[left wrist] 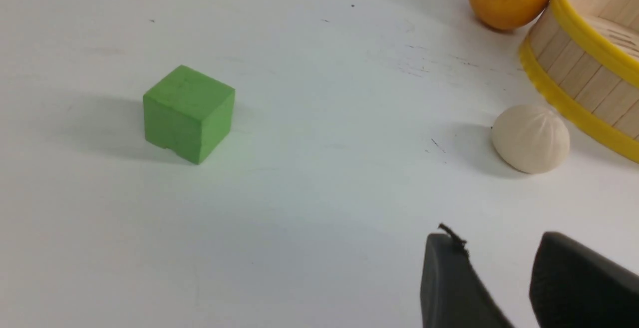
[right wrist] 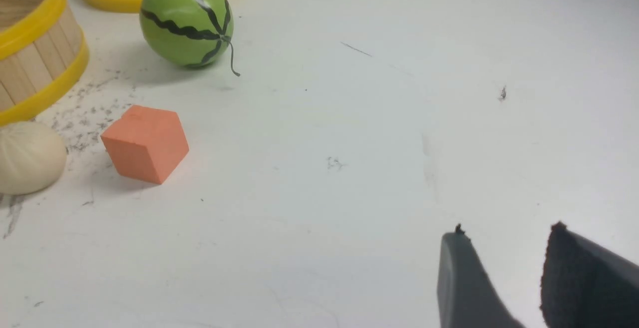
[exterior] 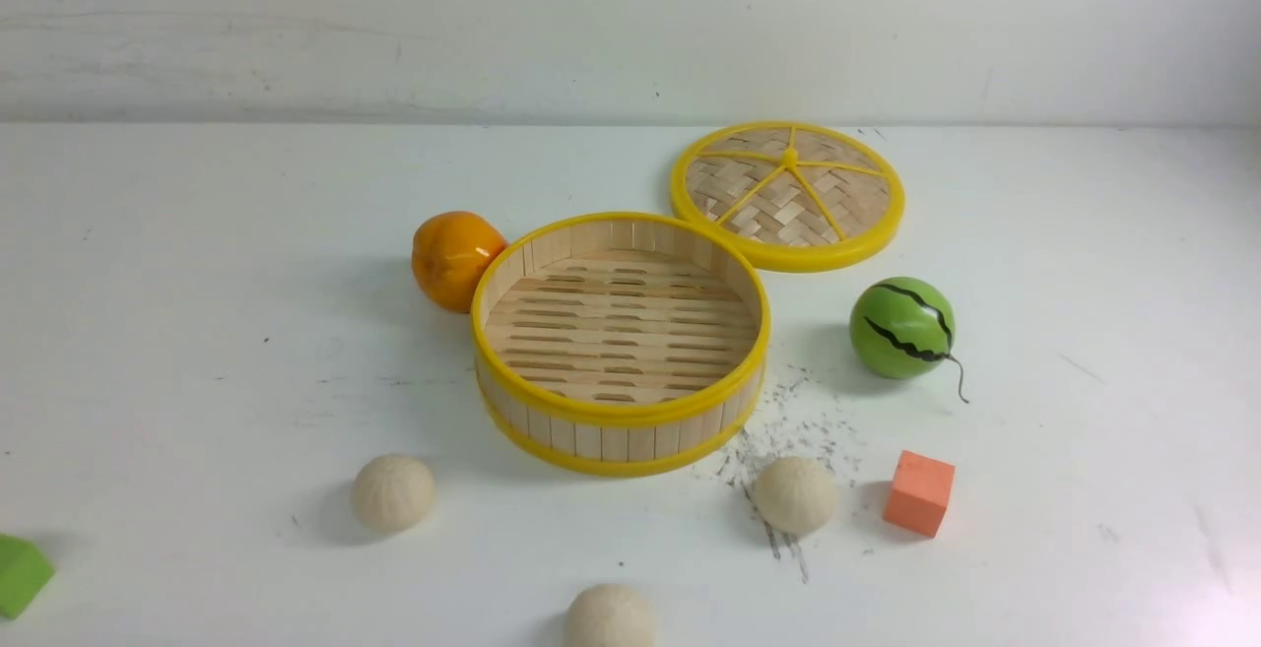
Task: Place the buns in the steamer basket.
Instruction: Use the left arm to grab a steamed stuffed bun
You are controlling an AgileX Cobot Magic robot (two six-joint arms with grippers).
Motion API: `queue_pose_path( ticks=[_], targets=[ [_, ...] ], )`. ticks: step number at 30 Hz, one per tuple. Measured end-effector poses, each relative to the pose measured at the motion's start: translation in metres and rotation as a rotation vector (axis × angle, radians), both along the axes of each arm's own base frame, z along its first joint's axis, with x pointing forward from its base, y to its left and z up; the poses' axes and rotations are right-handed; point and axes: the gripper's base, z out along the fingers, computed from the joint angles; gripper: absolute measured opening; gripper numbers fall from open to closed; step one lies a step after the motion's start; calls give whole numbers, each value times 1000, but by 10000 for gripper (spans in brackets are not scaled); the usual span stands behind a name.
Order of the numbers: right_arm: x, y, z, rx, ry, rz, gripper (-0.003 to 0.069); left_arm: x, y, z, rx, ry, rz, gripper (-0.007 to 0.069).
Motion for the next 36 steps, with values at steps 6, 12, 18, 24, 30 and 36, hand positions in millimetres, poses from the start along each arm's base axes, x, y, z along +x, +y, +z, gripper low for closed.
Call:
queue_pose_path(
  ticks=[6, 12, 18, 24, 30, 36],
  targets=[
    [0, 0, 0, 0, 0, 0, 240, 0, 0, 0, 0, 0, 0, 238],
    [0, 0, 0, 0, 0, 0, 240, 0, -5, 1, -300, 3, 37, 238],
    [0, 0, 0, 0, 0, 0, 240, 1, -18, 11, -1120, 30, 116, 238],
    [0, 0, 0, 0, 0, 0, 240, 0, -21, 14, -1345, 59, 131, 238],
    [0, 0, 0, 0, 0, 0, 240, -2, -26, 30, -1339, 51, 42, 238],
    [0, 0, 0, 0, 0, 0, 240, -27, -33, 112, -777, -164, -253, 188]
  ],
)
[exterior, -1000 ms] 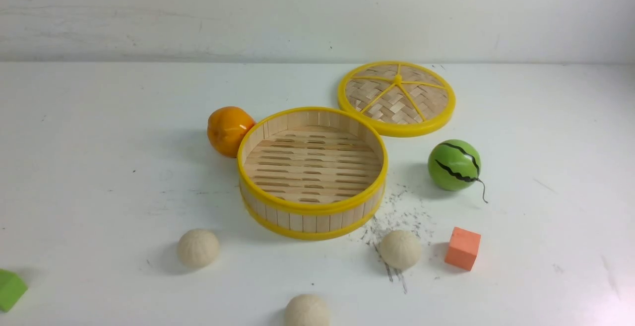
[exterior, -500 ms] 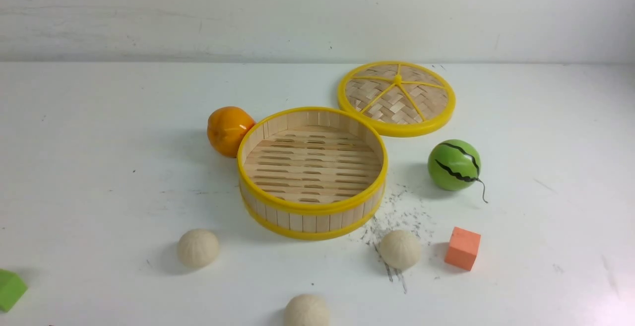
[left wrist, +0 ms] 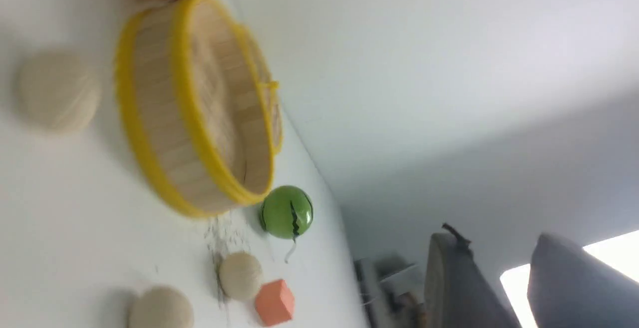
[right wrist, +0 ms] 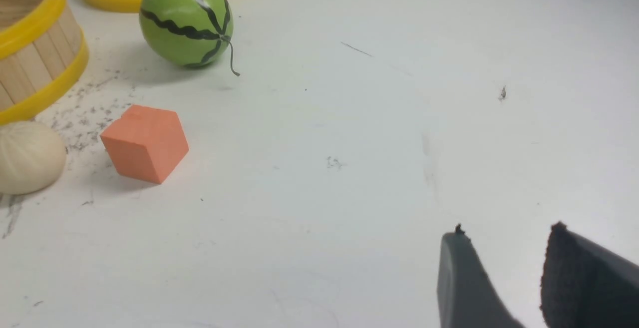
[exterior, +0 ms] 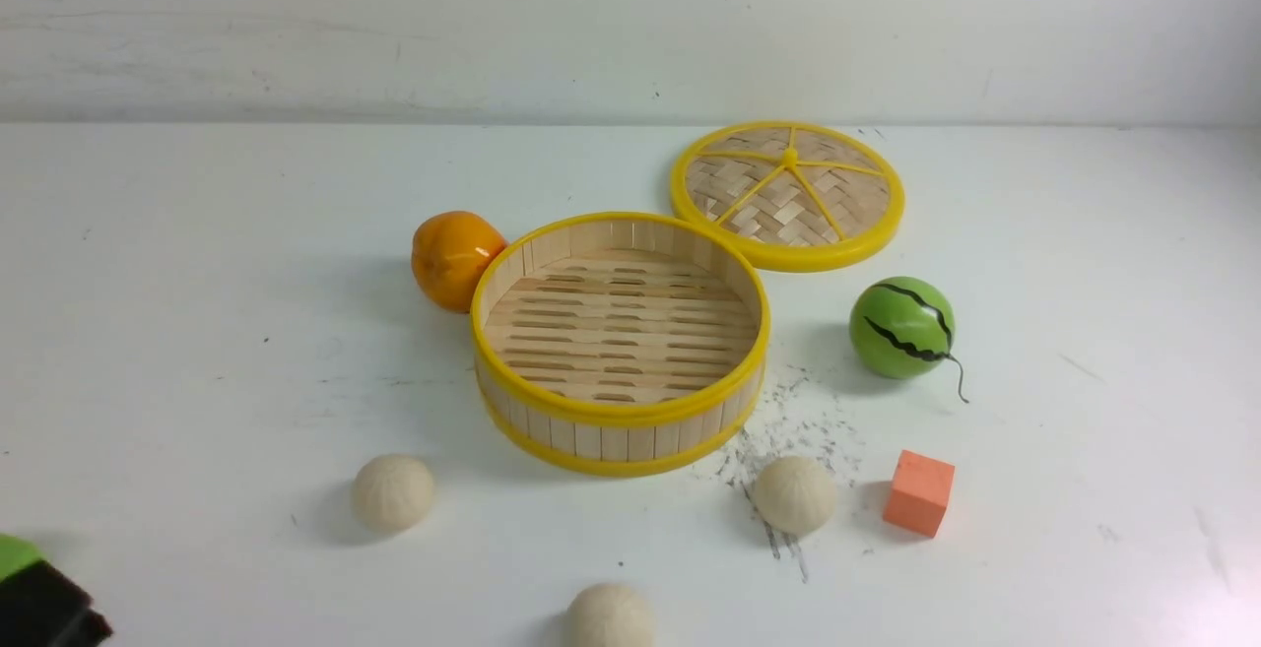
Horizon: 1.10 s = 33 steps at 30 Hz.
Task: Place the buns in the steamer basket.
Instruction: Use the left arm to grab a steamed stuffed bun
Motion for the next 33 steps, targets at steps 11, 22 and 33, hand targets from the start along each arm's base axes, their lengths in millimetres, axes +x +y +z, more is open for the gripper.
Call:
queue_pose_path(
  ticks=[11, 22, 33],
  targets=[
    [0, 0, 0, 0, 0, 0, 240, 69, 25, 49, 947, 656, -118, -14],
    [0, 0, 0, 0, 0, 0, 240, 180, -29, 19, 1172, 857, -487, -10],
    [0, 0, 0, 0, 0, 0, 240, 288, -75, -34, 1159, 1005, -575, 388]
  ],
)
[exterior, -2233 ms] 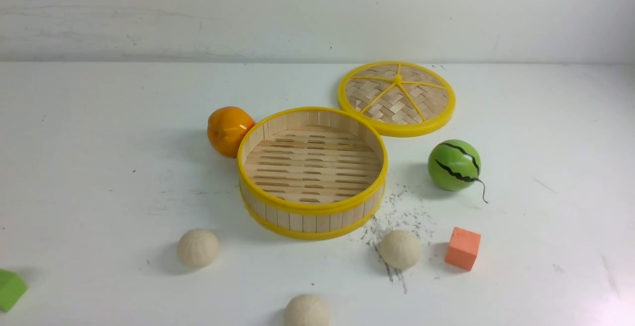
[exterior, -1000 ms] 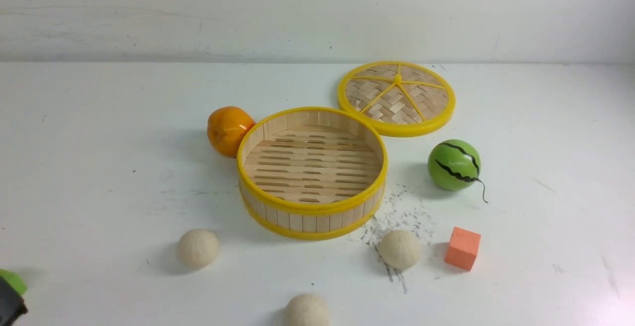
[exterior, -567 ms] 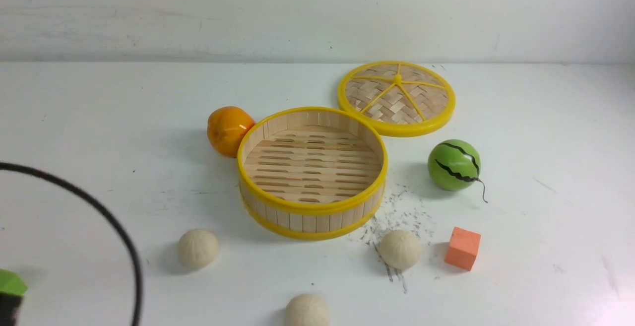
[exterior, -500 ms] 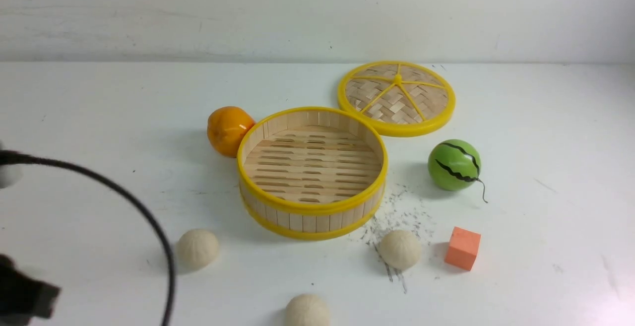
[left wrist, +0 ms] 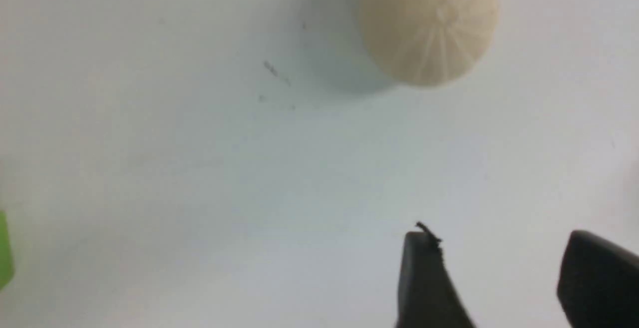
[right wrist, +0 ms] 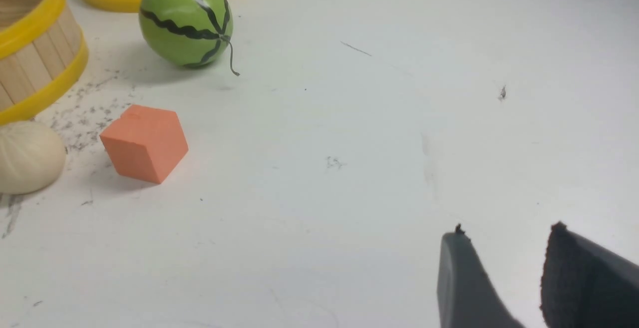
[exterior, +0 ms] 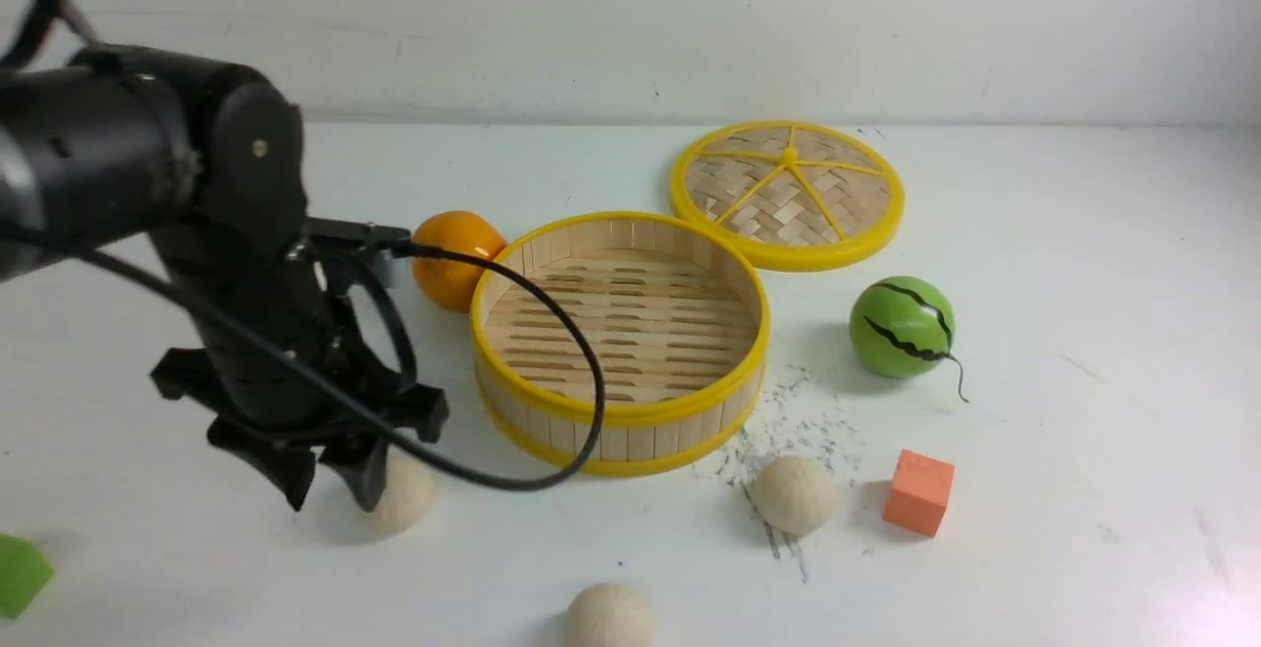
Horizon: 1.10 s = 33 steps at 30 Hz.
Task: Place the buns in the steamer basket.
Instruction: Use the left arm to grab a steamed stuffed bun, then use the left arm to put the steamed stuffed bun into the steamer
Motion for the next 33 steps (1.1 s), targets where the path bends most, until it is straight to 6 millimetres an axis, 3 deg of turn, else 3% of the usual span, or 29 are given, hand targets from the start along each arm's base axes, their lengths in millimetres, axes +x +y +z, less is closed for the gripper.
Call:
queue_pose_path(
  ticks=[1, 3, 11, 14, 17, 18, 19, 20, 21, 22, 24, 29, 30, 31, 33],
  targets=[
    [0, 0, 0, 0, 0, 0, 240, 13, -4, -13, 3, 8, 0, 456],
    [0, 0, 0, 0, 0, 0, 240, 24, -7, -23, 7, -11, -3, 514],
    [0, 0, 0, 0, 0, 0, 240, 45, -12, -47, 4, -96, 34, 535],
    [0, 0, 0, 0, 0, 0, 240, 48, -13, -60, 12, -73, 39, 452],
    [0, 0, 0, 0, 0, 0, 240, 49, -13, -66, 19, -54, 39, 304],
    [0, 0, 0, 0, 0, 0, 240, 49, -13, -66, 20, -54, 39, 292],
    [0, 0, 0, 0, 0, 0, 240, 49, -13, -65, 23, -58, 36, 184],
    [0, 0, 0, 0, 0, 0, 240, 49, -12, -63, 28, -62, 33, 124],
    [0, 0, 0, 0, 0, 0, 240, 49, -12, -63, 29, -62, 32, 112],
    [0, 0, 0, 0, 0, 0, 240, 50, -11, -56, 35, -70, 29, 29],
    [0, 0, 0, 0, 0, 0, 240, 50, -12, -45, 30, -86, 31, 2],
    [0, 0, 0, 0, 0, 0, 240, 61, -26, 35, -89, -275, 15, 1],
    [0, 0, 0, 0, 0, 0, 240, 61, -28, 38, -98, -283, 10, 1],
    [0, 0, 0, 0, 0, 0, 240, 66, -37, 56, -141, -335, -11, 1],
    [0, 0, 0, 0, 0, 0, 240, 74, -48, 63, -169, -365, -35, 1]
  ],
)
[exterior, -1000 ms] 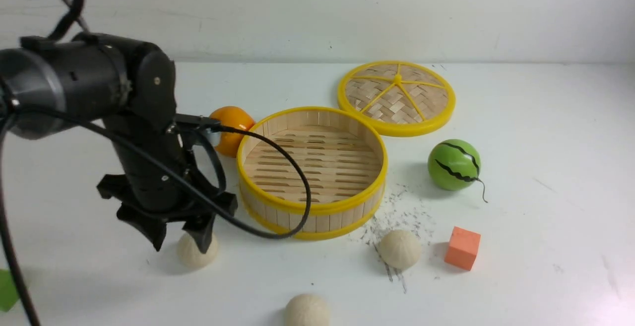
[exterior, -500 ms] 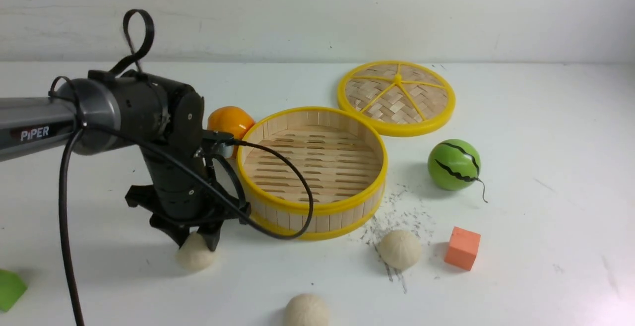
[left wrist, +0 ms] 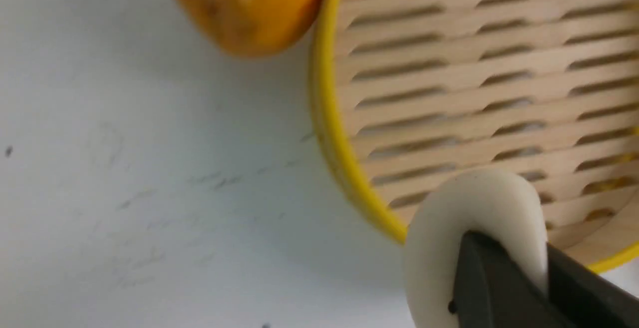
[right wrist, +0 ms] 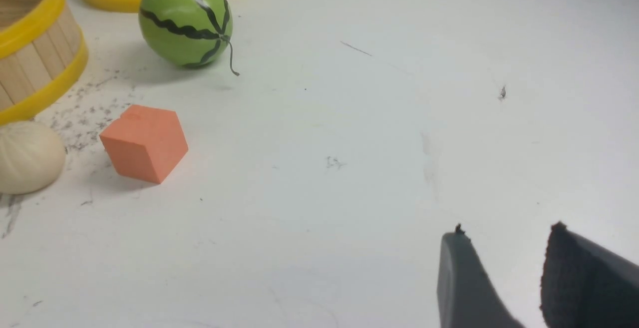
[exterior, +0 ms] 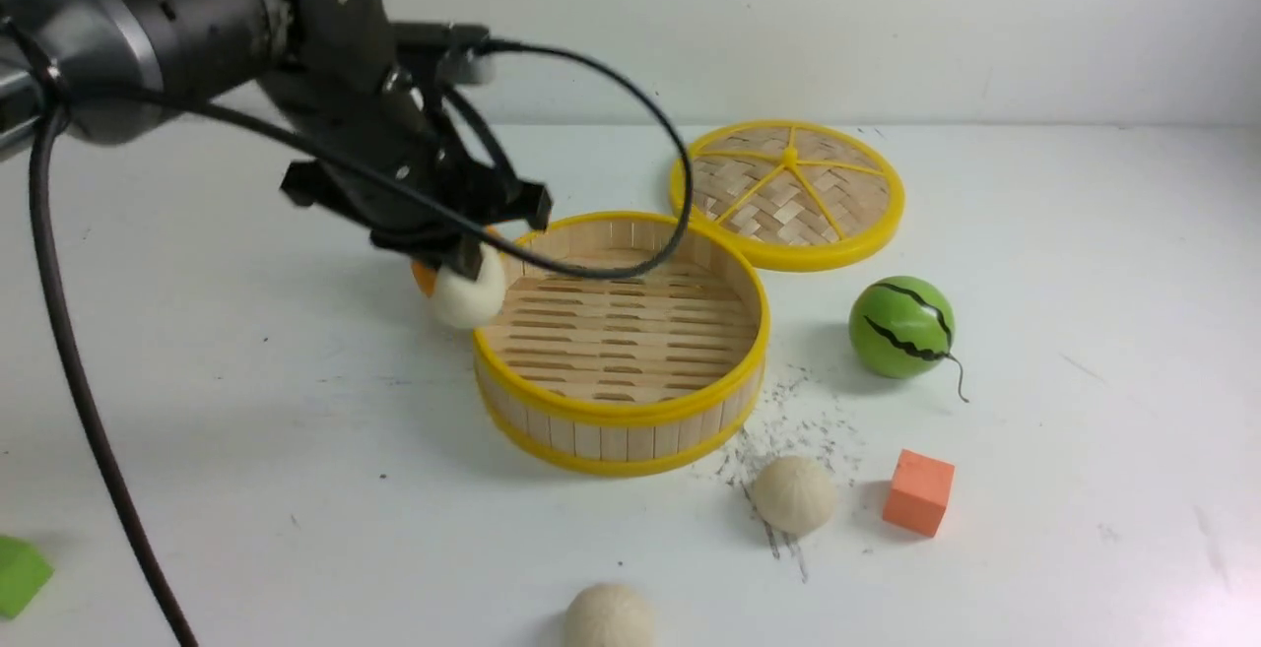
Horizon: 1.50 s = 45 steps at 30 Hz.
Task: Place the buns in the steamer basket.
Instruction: Use the left arm to put the steamed stuffed bun into the steamer, then use the left arm to grab a steamed stuffed bun
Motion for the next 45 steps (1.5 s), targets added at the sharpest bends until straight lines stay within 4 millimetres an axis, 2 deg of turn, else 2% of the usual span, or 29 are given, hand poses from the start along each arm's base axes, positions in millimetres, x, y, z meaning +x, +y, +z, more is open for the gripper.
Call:
queue_pose_path(
  ticks=[2, 4, 5, 8, 10, 14, 16, 18, 21, 23, 26, 28, 30, 32, 33, 34, 35, 38, 39, 41, 42, 45],
  targets=[
    [0, 0, 0, 0, 0, 0, 240, 11, -15, -3, -6, -15, -25, 1],
    [0, 0, 0, 0, 0, 0, 240, 23, -27, -21, 12, 4, -43, 5],
    [0, 0, 0, 0, 0, 0, 240, 24, -28, -19, 12, -1, -45, 6],
    [0, 0, 0, 0, 0, 0, 240, 44, -43, -60, 88, 40, -65, 50],
    [0, 0, 0, 0, 0, 0, 240, 49, -45, -74, 113, 58, -51, 84],
    [0, 0, 0, 0, 0, 0, 240, 59, -43, -90, 156, 66, 6, 279],
    [0, 0, 0, 0, 0, 0, 240, 59, -44, -90, 148, 62, 22, 373],
    [0, 0, 0, 0, 0, 0, 240, 60, -45, -89, 128, 62, 34, 503],
    [0, 0, 0, 0, 0, 0, 240, 59, -45, -87, 119, 63, 35, 612],
    [0, 0, 0, 0, 0, 0, 240, 58, -45, -83, 122, 70, 31, 647],
    [0, 0, 0, 0, 0, 0, 240, 54, -43, -64, 118, 69, 34, 651],
    [0, 0, 0, 0, 0, 0, 240, 44, -41, -28, 85, 49, 30, 627],
    [0, 0, 0, 0, 0, 0, 240, 32, -42, -3, 64, 29, 3, 596],
    [0, 0, 0, 0, 0, 0, 240, 11, -46, 32, 37, -14, -37, 554],
    [0, 0, 0, 0, 0, 0, 240, 10, -47, 32, 37, -12, -41, 550],
    [0, 0, 0, 0, 0, 0, 240, -5, -52, 50, 25, -34, -68, 528],
    [0, 0, 0, 0, 0, 0, 240, -17, -60, 60, 19, -44, -99, 514],
    [0, 0, 0, 0, 0, 0, 240, -34, -73, 70, 15, -56, -146, 505],
    [0, 0, 0, 0, 0, 0, 240, -49, -85, 74, 15, -61, -188, 502],
    [0, 0, 0, 0, 0, 0, 240, -65, -93, 75, 20, -53, -227, 501],
    [0, 0, 0, 0, 0, 0, 240, -66, -95, 73, 23, -49, -231, 501],
    [0, 0, 0, 0, 0, 0, 240, -91, -102, 64, 45, -2, -272, 501]
  ],
)
